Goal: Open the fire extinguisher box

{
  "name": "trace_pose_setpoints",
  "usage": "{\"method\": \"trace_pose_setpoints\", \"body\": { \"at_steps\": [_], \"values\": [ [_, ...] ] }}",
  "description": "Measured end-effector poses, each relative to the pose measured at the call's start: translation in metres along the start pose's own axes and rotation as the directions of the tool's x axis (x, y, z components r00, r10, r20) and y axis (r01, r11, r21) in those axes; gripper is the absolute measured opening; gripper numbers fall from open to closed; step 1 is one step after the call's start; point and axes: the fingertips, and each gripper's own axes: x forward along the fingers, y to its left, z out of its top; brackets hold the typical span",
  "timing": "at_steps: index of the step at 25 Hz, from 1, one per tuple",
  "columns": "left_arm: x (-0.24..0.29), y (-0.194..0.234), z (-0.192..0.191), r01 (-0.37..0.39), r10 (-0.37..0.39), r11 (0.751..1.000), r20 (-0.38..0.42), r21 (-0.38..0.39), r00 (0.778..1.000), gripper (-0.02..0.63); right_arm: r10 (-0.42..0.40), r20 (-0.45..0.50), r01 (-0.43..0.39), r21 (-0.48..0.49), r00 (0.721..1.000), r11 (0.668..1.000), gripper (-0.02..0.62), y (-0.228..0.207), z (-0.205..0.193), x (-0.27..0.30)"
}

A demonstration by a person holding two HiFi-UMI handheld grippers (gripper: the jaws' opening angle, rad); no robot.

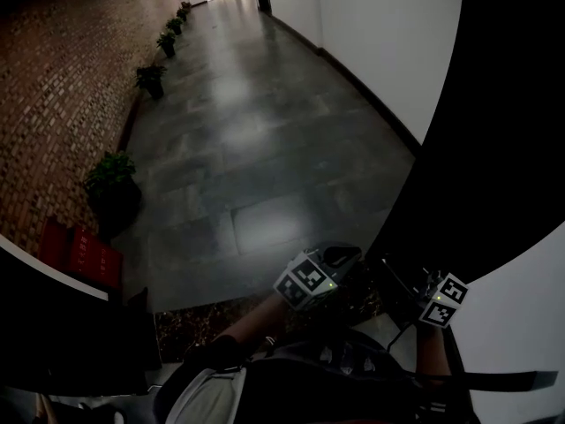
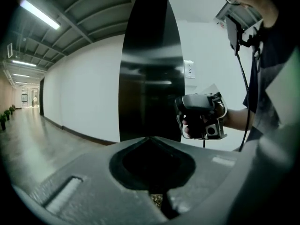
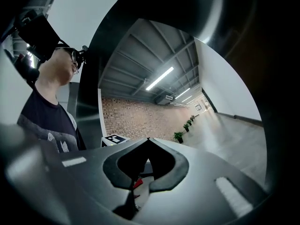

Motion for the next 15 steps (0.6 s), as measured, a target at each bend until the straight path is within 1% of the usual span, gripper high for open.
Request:
{"method": "trace_pose_setpoints", "body": {
  "at_steps": [3,5,8,11,13,15],
  "values": [
    [0.026,0.013,0.003,-0.029,0.029,0.999,0.002,-0.018,1.0,0.003,0.023,-0.002,-0.023,0.036,1.0,0.999,0.0,-0.037,0.004,-0.009],
    [0.032,0.017,0.006,-0.041,0.041,0.999,0.003,-0.027,0.999,0.003,0.032,-0.031,-0.03,0.051,0.999,0.998,0.0,-0.049,0.003,-0.014],
    [0.027,0.018,0.009,-0.057,0.057,0.998,0.011,-0.037,0.998,0.003,0.042,-0.01,-0.041,0.078,0.999,0.996,0.0,-0.047,0.003,-0.011],
    [0.018,0.015,0.008,-0.048,0.05,0.997,0.026,-0.061,0.998,0.003,0.063,-0.033,-0.06,0.095,0.997,0.994,0.0,-0.037,-0.004,-0.002],
    [0.016,0.015,0.003,-0.031,0.032,0.998,0.013,-0.062,0.999,0.003,0.059,-0.037,-0.055,0.094,0.998,0.994,0.0,-0.035,-0.008,0.002],
    [0.02,0.019,0.0,-0.035,0.035,0.998,0.007,-0.053,0.999,0.003,0.065,-0.033,-0.061,0.097,0.997,0.993,0.0,-0.04,-0.01,0.003]
  ]
}}
